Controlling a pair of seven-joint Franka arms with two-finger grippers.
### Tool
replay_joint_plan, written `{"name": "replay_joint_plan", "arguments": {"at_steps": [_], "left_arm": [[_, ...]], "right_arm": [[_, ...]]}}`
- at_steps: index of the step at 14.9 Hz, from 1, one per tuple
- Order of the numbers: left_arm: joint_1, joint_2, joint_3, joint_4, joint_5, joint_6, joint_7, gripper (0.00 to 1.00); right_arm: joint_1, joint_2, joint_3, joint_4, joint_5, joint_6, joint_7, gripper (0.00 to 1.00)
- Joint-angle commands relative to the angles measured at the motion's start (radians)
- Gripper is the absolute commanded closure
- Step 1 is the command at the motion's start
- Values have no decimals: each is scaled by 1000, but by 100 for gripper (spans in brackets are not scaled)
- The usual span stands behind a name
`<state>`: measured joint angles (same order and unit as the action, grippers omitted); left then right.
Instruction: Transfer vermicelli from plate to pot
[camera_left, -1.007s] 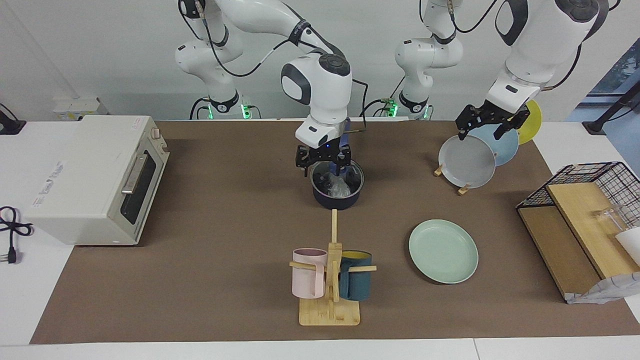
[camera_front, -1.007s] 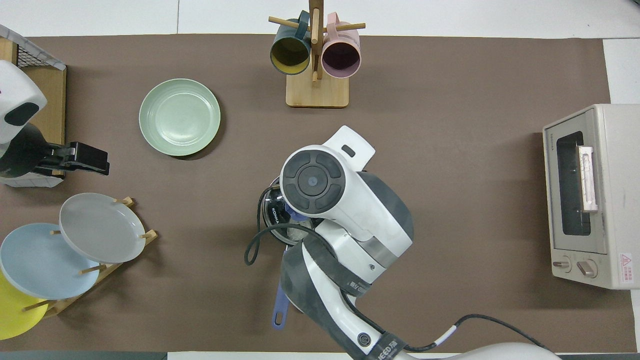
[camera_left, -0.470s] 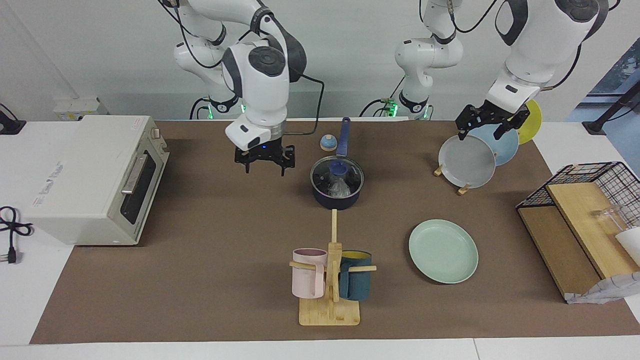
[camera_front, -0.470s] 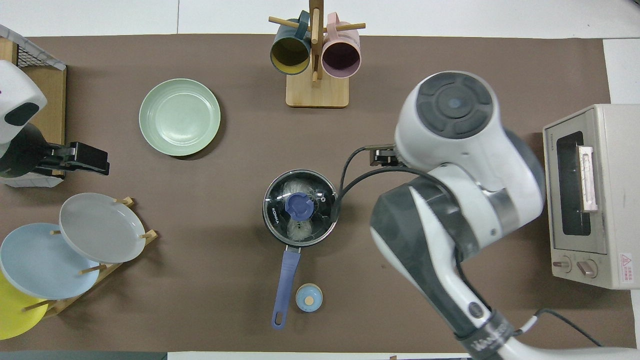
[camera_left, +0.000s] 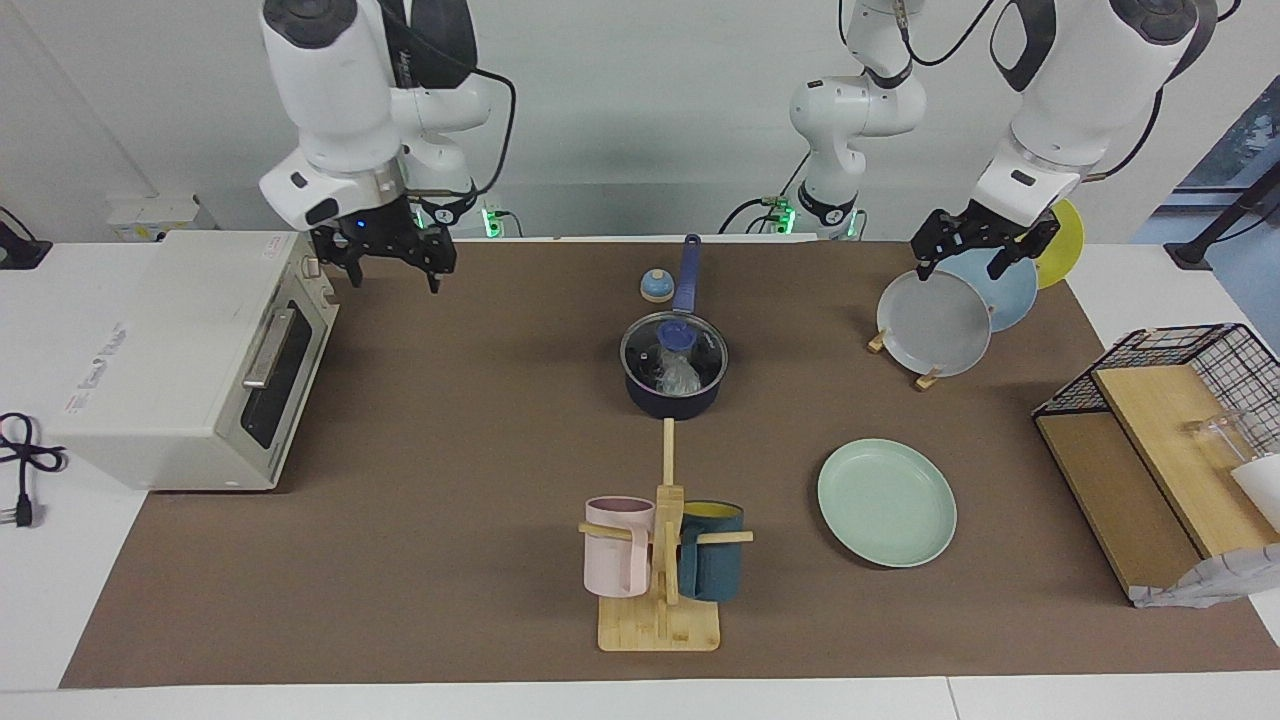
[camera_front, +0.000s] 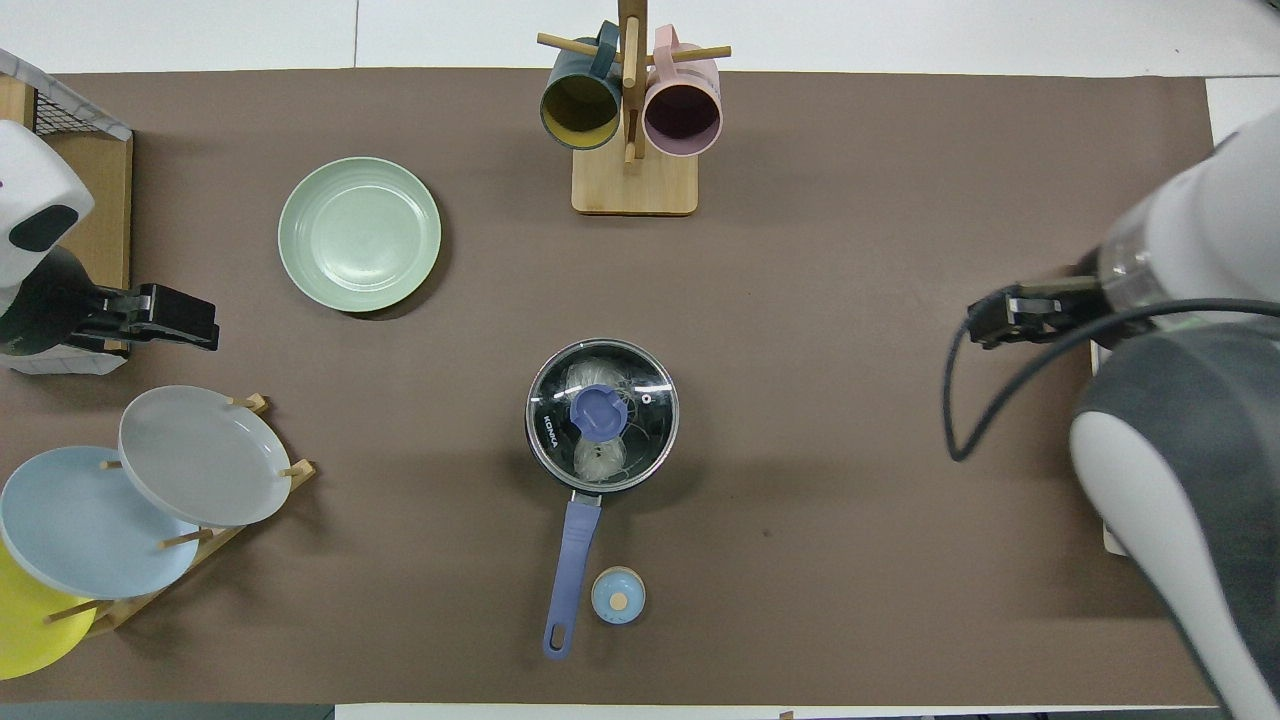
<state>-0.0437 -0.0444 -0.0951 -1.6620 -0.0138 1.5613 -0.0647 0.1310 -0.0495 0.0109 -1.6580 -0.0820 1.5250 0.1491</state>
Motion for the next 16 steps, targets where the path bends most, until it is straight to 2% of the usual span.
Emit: {"name": "replay_joint_plan", "arguments": {"at_steps": [1, 3, 4, 5, 6, 12, 14, 16], "left_arm": [[16, -18, -8, -12, -15, -3, -1, 0], [15, -18, -8, -12, -15, -3, -1, 0], [16, -18, -8, -12, -15, -3, -1, 0], [16, -18, -8, -12, -15, -3, -1, 0], [16, -18, -8, -12, -15, -3, -1, 0], [16, -18, -8, -12, -15, -3, -1, 0], [15, -18, -8, -12, -15, -3, -1, 0], [16, -18, -8, -12, -15, -3, -1, 0]], "right_arm": [[-34, -39, -52, -40, 37, -37, -146, 0], [-37, -20, -77, -25, 41, -26, -145, 0], [-37, 40, -78, 12, 41, -31, -145, 0], [-37, 89, -86, 105, 42, -69, -143, 0], [-37, 112, -94, 150, 44, -97, -143, 0], [-48, 83, -104, 106, 79, -102, -137, 0], [-44, 38, -104, 46, 80, -92, -137, 0], [-50, 40, -103, 43, 79, -82, -151, 0]]}}
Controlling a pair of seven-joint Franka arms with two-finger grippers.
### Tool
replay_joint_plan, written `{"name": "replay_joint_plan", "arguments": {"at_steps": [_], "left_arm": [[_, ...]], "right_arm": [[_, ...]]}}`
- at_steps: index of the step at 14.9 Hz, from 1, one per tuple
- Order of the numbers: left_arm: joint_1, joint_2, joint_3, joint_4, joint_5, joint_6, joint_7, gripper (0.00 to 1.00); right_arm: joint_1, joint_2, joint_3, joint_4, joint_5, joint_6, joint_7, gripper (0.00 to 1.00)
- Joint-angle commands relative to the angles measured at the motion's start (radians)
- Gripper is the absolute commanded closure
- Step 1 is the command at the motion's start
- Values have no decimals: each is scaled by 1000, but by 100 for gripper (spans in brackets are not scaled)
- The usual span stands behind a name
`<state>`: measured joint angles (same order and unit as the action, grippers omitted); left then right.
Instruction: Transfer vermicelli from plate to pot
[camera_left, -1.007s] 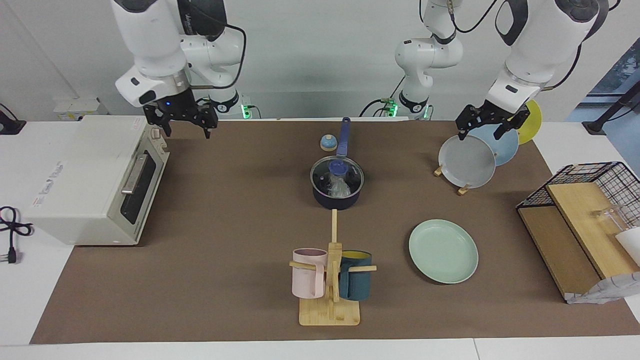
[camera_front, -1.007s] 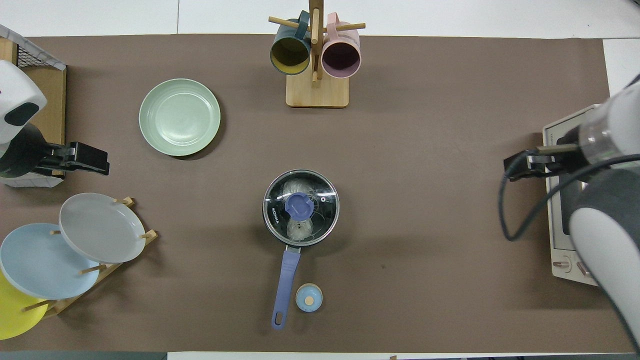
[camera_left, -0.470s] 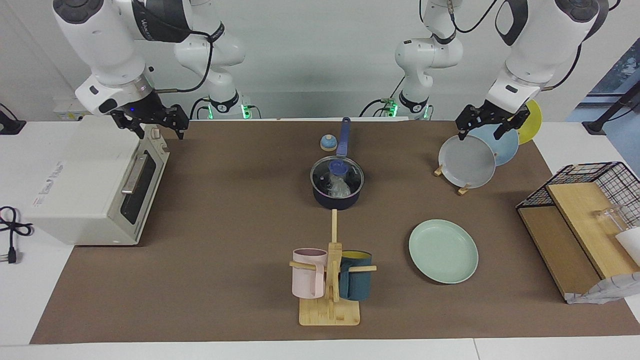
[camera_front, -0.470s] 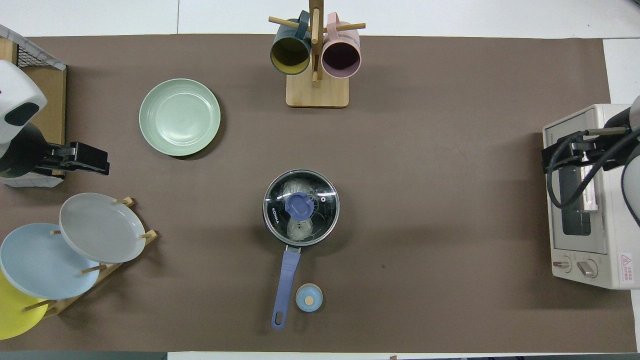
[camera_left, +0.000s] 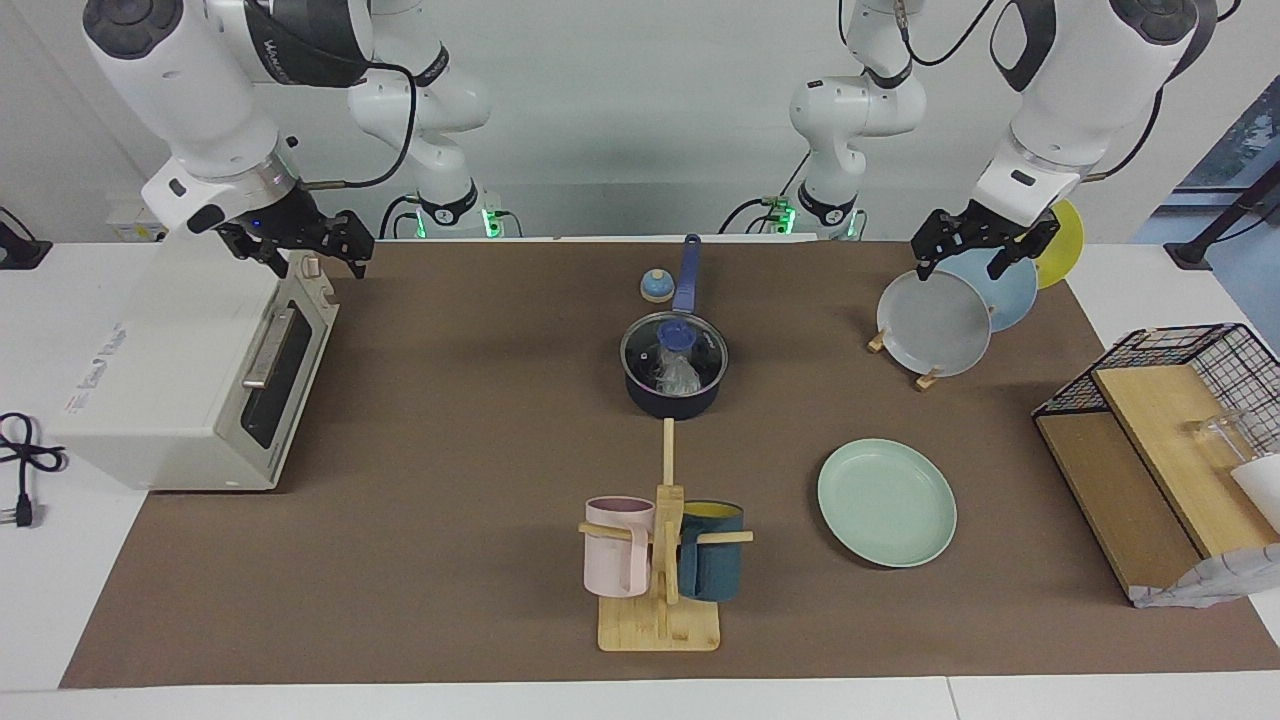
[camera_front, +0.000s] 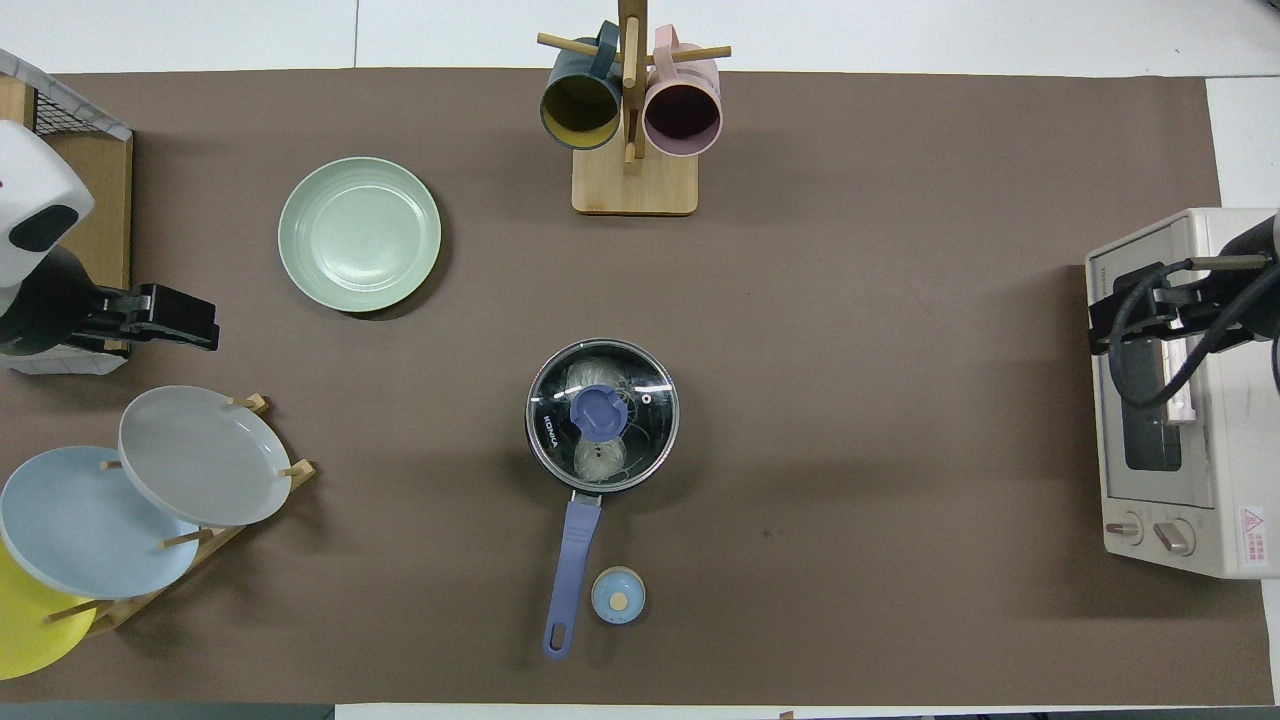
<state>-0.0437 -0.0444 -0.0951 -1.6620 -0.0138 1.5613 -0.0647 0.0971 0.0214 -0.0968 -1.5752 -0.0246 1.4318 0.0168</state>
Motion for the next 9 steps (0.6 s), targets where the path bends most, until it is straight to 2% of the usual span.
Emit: {"name": "replay_joint_plan", "arguments": {"at_steps": [1, 6, 9], "left_arm": [[16, -18, -8, -12, -15, -3, -1, 0], [16, -18, -8, -12, -15, -3, -1, 0], [16, -18, -8, -12, -15, -3, -1, 0]], "right_arm": [[-26, -25, 11, -35, 23, 48, -18, 0], [-50, 3, 19, -19, 26, 65, 3, 0], [-126, 2, 95, -14, 31, 58, 8, 0]]}}
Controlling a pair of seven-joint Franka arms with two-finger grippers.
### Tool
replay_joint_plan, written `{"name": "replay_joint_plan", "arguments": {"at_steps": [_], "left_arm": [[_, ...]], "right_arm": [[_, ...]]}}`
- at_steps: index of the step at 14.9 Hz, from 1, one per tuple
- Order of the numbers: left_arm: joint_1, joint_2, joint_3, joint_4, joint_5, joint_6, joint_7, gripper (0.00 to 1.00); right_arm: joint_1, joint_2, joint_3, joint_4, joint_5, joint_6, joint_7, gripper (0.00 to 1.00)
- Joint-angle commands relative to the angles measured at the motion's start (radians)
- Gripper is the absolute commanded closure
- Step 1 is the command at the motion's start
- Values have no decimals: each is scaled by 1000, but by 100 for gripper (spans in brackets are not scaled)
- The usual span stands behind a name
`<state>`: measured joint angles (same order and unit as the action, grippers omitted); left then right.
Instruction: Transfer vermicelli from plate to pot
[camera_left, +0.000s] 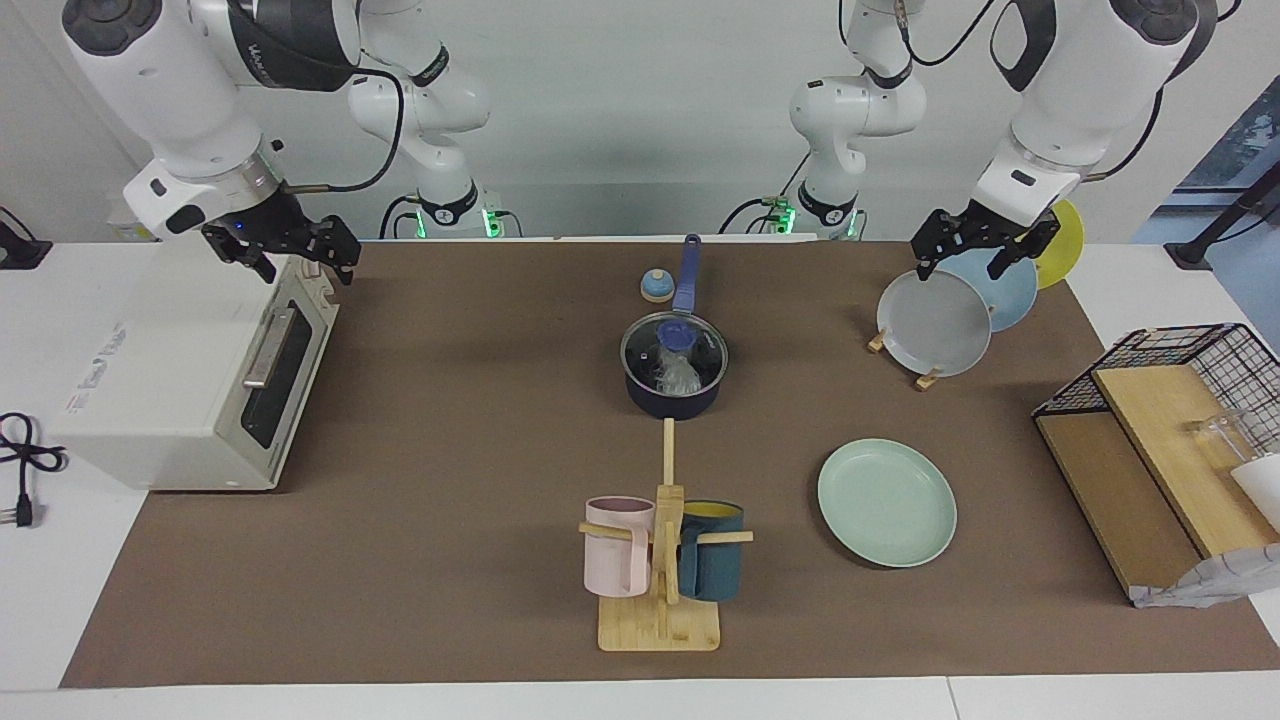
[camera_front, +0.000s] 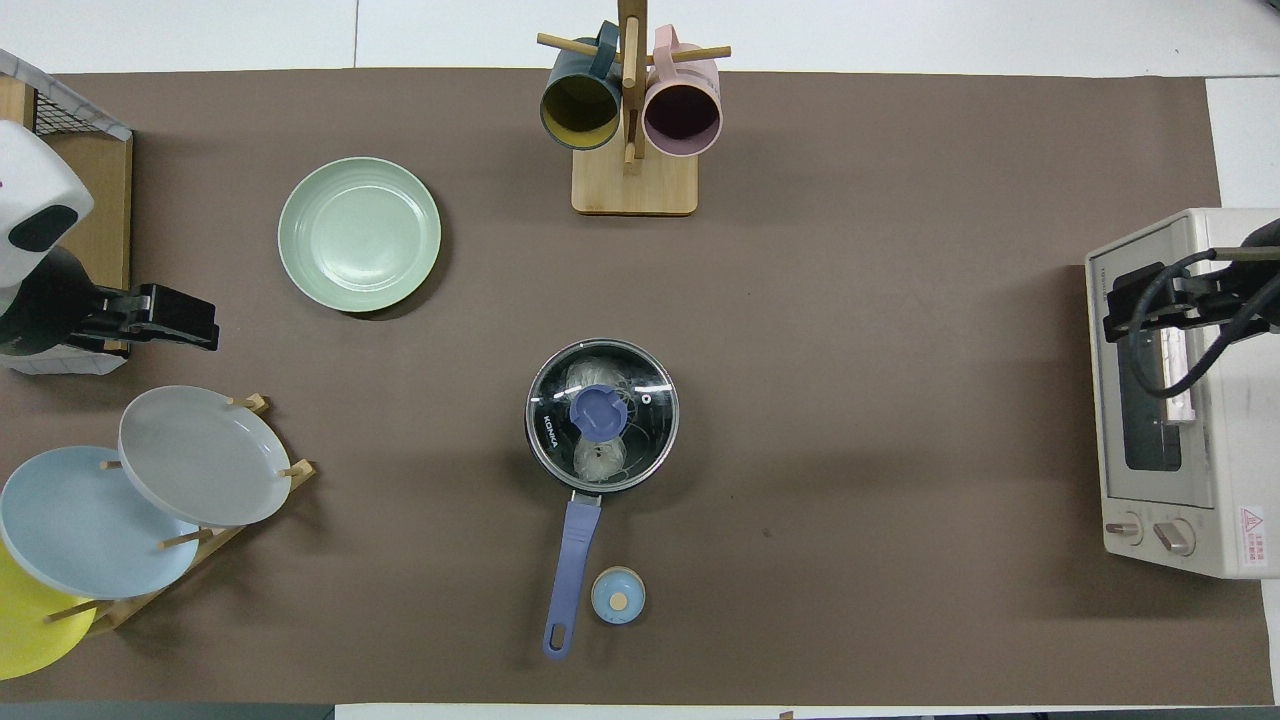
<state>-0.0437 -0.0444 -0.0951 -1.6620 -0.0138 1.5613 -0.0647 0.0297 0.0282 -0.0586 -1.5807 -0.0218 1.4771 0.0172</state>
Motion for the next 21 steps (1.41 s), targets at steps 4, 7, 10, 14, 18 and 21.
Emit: {"name": "replay_joint_plan", "arguments": {"at_steps": [4, 7, 10, 14, 18, 21], "left_arm": [[16, -18, -8, -12, -15, -3, -1, 0], [15, -18, -8, -12, -15, -3, -1, 0], [16, -18, -8, -12, -15, -3, -1, 0], [15, -18, -8, -12, -15, -3, -1, 0], [16, -18, -8, -12, -15, -3, -1, 0], [16, -18, -8, -12, -15, -3, -1, 0]], "right_arm": [[-57, -4, 54, -4, 26, -3, 7, 0], [-59, 4, 49, 38, 25, -38, 7, 0], [-54, 2, 48, 41, 26, -43, 7, 0], [-50, 4, 51, 44, 26, -55, 4, 0], [27, -36, -24, 39, 29, -55, -3, 0], [25, -39, -21, 41, 33, -66, -6, 0]]}}
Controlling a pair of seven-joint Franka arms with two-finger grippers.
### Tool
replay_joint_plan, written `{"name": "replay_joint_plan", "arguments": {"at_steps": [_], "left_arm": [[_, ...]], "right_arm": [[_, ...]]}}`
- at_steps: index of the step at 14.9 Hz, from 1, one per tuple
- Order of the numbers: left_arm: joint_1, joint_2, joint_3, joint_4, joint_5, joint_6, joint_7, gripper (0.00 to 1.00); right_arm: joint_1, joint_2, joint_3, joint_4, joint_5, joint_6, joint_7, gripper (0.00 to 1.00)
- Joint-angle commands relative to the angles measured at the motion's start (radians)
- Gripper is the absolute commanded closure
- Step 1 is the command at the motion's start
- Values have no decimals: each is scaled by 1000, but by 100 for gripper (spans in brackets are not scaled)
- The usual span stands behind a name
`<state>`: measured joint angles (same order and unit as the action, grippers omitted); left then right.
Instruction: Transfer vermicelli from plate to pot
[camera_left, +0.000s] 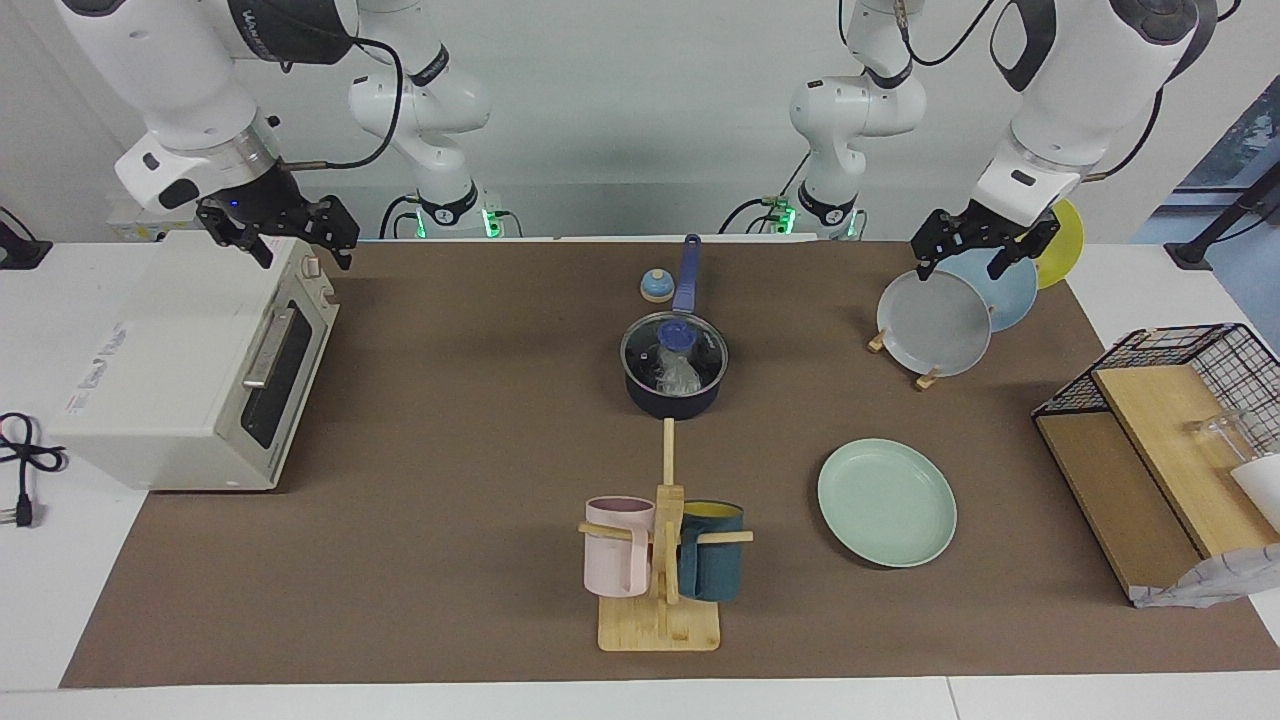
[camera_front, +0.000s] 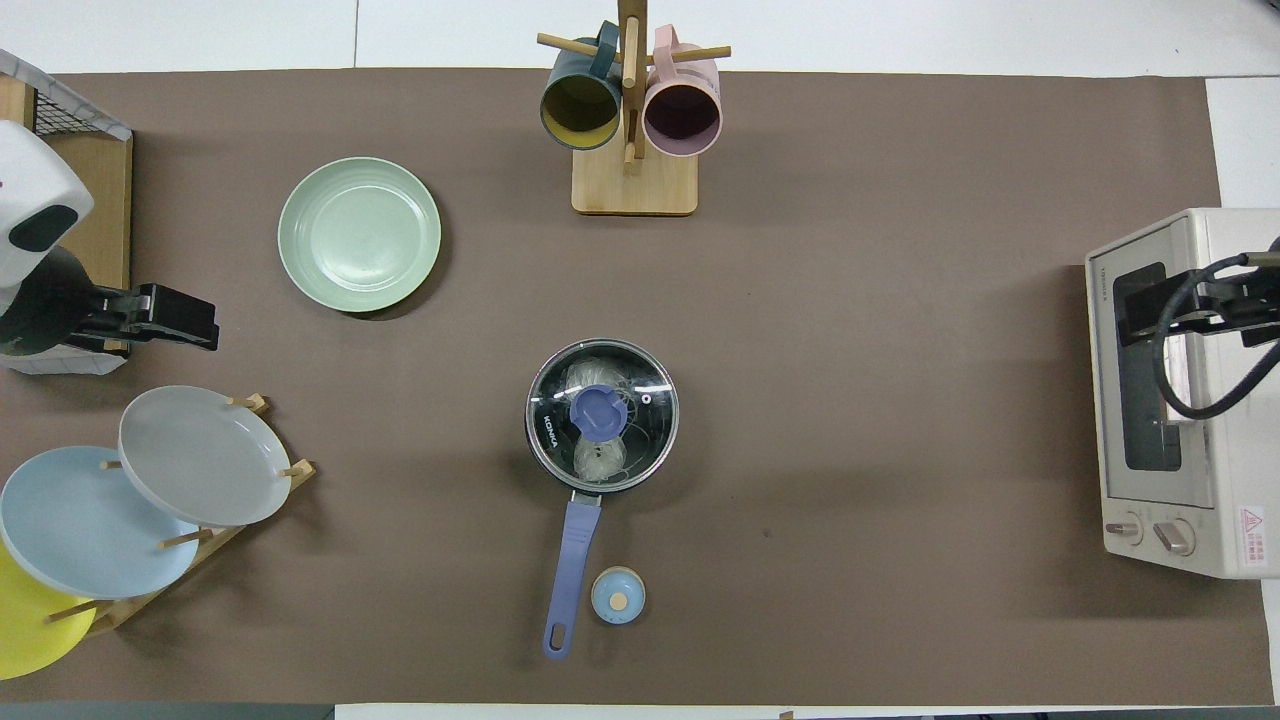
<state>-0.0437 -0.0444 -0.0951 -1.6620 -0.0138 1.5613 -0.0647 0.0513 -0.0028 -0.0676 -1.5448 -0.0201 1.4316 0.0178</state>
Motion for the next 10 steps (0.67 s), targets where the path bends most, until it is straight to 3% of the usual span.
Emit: {"name": "replay_joint_plan", "arguments": {"at_steps": [1, 10], "left_arm": [[16, -18, -8, -12, -15, -3, -1, 0], [16, -18, -8, -12, -15, -3, -1, 0]], "right_arm": [[2, -8, -9, 5, 31, -20, -12, 0], [-11, -13, 18, 6, 28, 16, -67, 0]]}}
